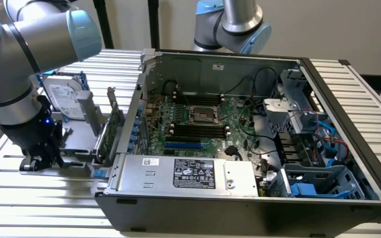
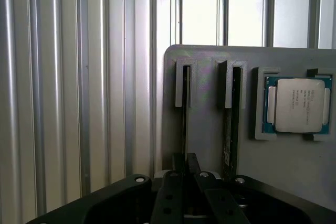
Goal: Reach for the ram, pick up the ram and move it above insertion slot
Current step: 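Pick up the ram and move it above insertion slot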
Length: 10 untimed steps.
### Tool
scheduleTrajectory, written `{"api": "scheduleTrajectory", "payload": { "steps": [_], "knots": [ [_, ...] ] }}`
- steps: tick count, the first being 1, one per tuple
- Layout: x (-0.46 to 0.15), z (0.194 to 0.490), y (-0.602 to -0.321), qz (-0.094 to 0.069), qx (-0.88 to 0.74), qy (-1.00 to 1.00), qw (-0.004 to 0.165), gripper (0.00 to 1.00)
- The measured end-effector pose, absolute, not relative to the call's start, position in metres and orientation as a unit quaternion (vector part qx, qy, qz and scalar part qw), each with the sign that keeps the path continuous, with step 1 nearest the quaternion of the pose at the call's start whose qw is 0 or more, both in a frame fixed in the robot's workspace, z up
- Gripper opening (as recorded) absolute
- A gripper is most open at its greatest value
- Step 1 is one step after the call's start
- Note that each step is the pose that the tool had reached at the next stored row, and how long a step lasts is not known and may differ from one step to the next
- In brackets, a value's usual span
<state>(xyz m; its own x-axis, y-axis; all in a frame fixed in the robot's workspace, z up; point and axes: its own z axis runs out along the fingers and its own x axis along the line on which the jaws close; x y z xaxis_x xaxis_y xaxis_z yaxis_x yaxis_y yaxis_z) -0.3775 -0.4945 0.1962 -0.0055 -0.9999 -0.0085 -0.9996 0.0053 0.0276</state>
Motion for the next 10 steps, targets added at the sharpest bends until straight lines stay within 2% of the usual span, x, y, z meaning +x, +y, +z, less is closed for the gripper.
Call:
{"api": "scheduleTrajectory", "payload": {
  "steps": [10],
  "knots": [
    [-0.3773, 0.2018, -0.4945, -0.016, 0.703, -0.711, 0.003, 0.14]
  ]
}}
